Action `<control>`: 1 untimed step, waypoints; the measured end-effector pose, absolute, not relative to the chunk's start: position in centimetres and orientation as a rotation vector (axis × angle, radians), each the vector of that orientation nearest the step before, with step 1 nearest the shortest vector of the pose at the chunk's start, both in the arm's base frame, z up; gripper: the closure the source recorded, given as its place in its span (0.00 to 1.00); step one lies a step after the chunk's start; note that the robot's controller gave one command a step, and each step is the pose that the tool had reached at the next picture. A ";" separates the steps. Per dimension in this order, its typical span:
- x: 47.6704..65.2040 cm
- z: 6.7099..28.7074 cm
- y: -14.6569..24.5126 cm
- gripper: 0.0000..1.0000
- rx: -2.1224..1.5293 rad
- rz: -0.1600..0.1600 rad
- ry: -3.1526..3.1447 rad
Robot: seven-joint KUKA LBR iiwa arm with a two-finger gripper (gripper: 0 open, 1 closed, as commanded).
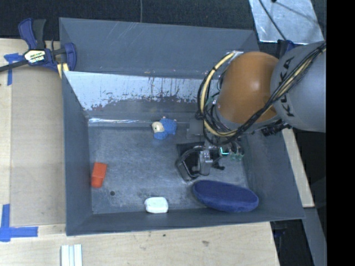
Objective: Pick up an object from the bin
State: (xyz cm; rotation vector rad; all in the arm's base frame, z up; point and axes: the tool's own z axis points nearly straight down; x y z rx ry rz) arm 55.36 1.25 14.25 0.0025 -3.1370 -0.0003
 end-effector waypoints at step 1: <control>57.1 8.6 -2.6 0.00 0.008 -0.002 -3.147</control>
Offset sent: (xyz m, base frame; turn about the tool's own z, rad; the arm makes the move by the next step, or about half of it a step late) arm 0.0167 -0.0444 -0.0699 -0.0013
